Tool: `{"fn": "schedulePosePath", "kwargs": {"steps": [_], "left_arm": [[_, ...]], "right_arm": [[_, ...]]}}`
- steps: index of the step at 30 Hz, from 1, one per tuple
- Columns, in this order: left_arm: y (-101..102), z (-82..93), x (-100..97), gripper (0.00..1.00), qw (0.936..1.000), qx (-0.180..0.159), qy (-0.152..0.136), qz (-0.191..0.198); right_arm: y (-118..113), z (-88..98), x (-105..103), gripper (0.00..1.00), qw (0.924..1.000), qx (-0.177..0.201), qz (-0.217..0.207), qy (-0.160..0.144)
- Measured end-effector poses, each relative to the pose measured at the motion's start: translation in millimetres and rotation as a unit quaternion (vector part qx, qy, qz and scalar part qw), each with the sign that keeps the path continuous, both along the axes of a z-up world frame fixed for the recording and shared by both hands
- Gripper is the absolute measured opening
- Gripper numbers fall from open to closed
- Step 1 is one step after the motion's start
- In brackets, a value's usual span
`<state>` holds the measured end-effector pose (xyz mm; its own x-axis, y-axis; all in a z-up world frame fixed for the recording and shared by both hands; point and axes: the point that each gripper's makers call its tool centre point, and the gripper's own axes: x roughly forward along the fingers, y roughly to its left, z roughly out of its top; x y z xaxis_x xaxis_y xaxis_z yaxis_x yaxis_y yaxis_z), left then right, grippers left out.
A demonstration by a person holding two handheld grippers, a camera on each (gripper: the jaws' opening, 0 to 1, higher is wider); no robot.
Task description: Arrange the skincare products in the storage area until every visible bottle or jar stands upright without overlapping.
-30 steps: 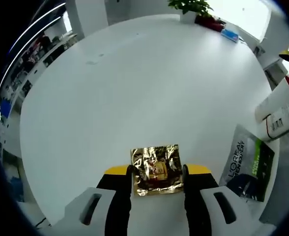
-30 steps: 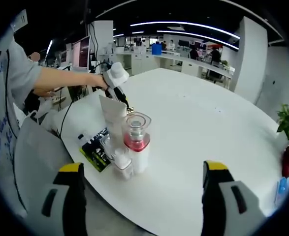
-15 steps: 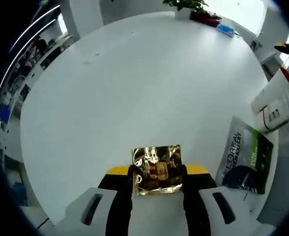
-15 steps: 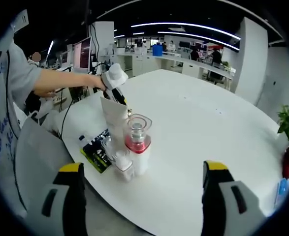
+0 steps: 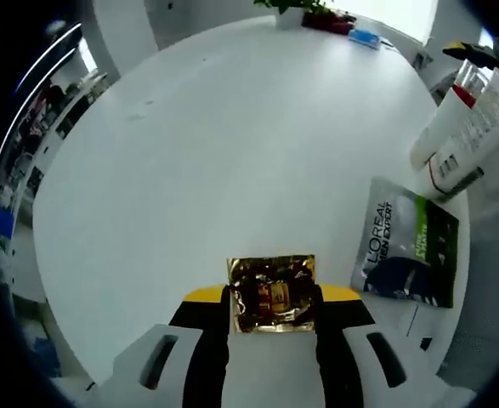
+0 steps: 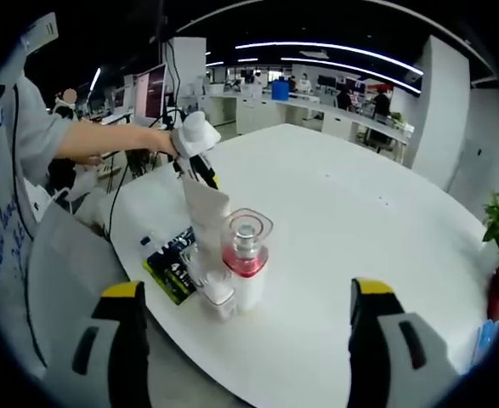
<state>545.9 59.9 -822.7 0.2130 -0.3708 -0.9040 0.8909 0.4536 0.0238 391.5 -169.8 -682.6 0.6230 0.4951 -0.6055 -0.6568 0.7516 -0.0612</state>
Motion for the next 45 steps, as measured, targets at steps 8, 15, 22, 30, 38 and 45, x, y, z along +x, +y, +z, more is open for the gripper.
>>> {"fn": "schedulePosePath", "kwargs": {"steps": [8,15,22,30,38,45], "left_arm": [[5.7,-1.6,-10.9,0.36,0.9999,0.006,0.003,-0.016],[11.8,-3.2,-26.8,0.36,0.9995,0.016,0.008,-0.028],[10.0,-0.1,-48.6,0.36,0.9983,0.023,0.010,-0.052],[7.6,-1.5,-68.0,0.36,0.9967,0.024,0.017,-0.075],[10.8,-3.6,-82.3,0.36,0.9921,0.049,0.017,-0.115],[12.0,-5.8,-85.3,0.36,0.9892,0.064,0.011,-0.131]], "right_arm": [[0.9,2.9,-1.3,1.00,0.9999,0.013,-0.002,-0.001],[1.6,3.7,-2.8,1.00,0.9999,0.008,0.000,-0.007],[1.4,4.7,-3.6,1.00,0.9999,0.010,-0.003,-0.010],[2.2,5.8,-4.5,1.00,0.9998,0.011,-0.003,-0.013],[0.5,5.0,-6.3,1.00,0.9999,0.005,-0.006,-0.012],[0.0,5.9,-6.9,1.00,0.9999,0.005,-0.008,-0.014]]}}
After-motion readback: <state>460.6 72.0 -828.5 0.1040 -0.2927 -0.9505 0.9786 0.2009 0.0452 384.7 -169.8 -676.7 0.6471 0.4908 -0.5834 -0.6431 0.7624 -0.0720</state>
